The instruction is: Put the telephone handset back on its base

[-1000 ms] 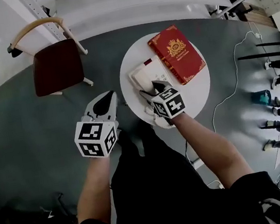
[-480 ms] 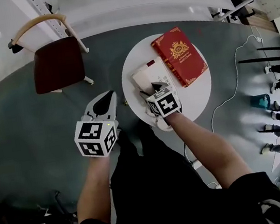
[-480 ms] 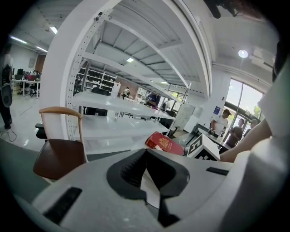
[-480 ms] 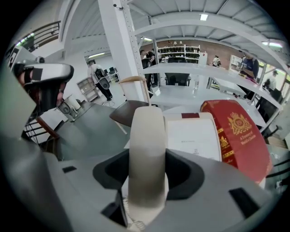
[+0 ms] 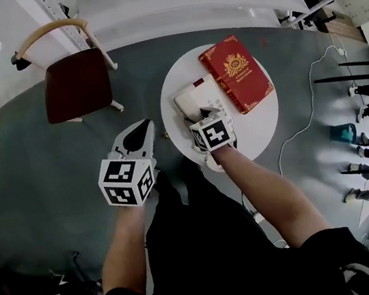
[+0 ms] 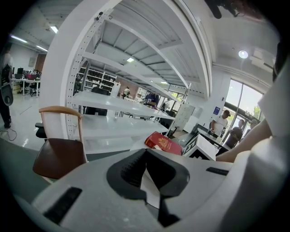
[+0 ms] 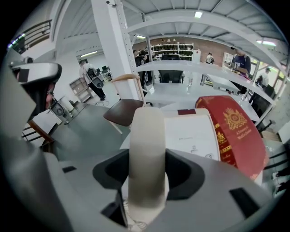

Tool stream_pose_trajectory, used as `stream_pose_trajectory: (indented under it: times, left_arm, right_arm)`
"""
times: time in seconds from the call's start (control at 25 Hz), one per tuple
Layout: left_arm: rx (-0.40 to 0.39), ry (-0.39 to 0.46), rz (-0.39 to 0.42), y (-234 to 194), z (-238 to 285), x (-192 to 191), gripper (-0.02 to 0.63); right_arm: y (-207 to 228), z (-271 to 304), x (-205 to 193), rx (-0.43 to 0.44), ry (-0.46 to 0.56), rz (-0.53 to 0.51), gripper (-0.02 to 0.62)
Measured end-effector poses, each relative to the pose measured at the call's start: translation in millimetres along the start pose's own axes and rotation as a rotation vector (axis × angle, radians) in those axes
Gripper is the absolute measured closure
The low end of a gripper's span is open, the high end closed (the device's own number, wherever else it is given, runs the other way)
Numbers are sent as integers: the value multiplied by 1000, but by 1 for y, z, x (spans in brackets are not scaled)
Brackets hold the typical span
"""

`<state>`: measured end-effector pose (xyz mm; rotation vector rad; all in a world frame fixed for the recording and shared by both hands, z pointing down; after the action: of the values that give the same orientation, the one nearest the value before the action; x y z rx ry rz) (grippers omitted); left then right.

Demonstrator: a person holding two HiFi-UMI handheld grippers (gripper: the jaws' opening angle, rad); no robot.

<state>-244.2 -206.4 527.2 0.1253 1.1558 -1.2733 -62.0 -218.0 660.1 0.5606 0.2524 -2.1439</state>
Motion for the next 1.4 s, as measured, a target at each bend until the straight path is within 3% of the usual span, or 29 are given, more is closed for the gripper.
stream_pose_trajectory:
  times: [0.32,0.6,0.96,1.4]
  left_arm:
    - [-1,6,-1,1,-9,-2,597]
    - [-5,6,-2,-3,-18,-8,597]
    - [-36,13,28,-3,-37,-7,597]
    - [-116,75,101,13,-69,29,597]
  right_arm:
    - [-3,-11,0,-2,58,-3,360]
    - [-6,-18,-9,-6,73,4,400]
    - [-9,-17,-10,-40,103,51,374]
    - [-20,-100,-24,-84,230,159,429]
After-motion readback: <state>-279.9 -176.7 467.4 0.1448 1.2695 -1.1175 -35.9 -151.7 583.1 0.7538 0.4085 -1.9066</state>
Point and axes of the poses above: the fingertips, and each gripper's own axes: z forward along the fingers, y to its right, x out of its top, the point moved 5 cm from there along -z, backward along the fingers, and after that the axes turned 11 degrees about -z, right-handed, at the moved point
